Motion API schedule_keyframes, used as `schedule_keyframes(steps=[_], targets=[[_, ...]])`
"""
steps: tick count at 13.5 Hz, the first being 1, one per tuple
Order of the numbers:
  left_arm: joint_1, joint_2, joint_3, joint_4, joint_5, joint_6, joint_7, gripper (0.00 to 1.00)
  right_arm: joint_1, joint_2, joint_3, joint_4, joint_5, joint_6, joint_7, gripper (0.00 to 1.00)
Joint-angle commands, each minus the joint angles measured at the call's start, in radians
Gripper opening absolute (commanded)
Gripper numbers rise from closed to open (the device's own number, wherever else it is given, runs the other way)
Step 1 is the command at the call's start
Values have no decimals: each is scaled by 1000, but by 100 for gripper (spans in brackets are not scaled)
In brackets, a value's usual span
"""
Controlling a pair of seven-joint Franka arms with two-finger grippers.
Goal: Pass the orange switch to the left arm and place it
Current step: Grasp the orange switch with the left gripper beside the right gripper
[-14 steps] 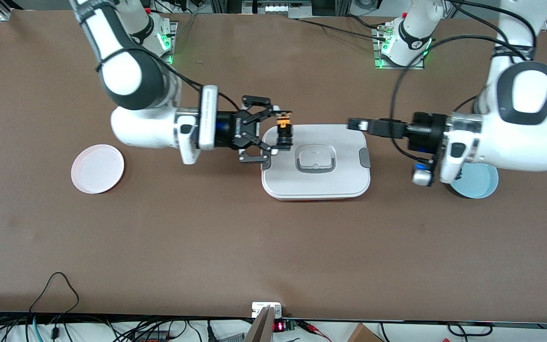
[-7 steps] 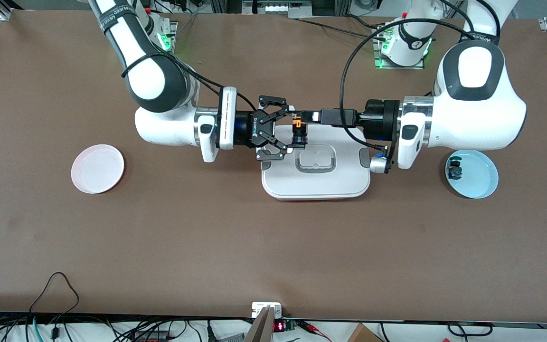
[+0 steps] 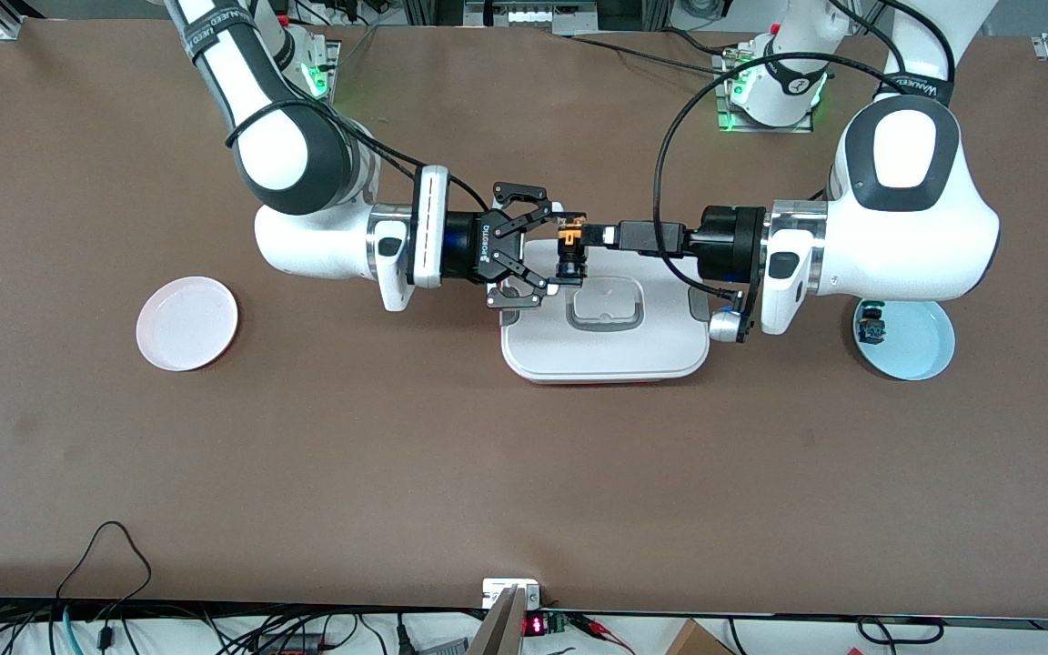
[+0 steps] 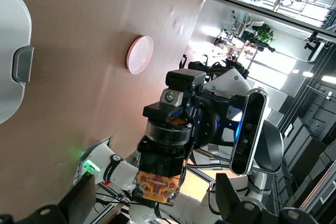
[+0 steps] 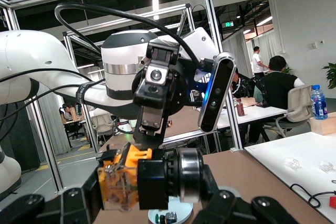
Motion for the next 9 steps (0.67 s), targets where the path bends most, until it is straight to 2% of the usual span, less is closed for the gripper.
schedule_keyframes(steps=[1,3,6,8,9], targets=[[-4,-8,0,-10,-18,-4,24,100,8,-18,-5,-4,29,15,0,1],[-13,-7,0,-10,-19,-2,22,98,9,-23,-5,-6,27,21,0,1],[-17,-7,0,-7,-39,4,18,83,14,-24,-5,-6,26,25,0,1],[-17,1,0,-6,-58,4,18,69,12,-27,-7,-10,24,25,0,1],[-17,3,0,-6,-58,5,18,67,12,-30,-7,-9,26,25,1,1]])
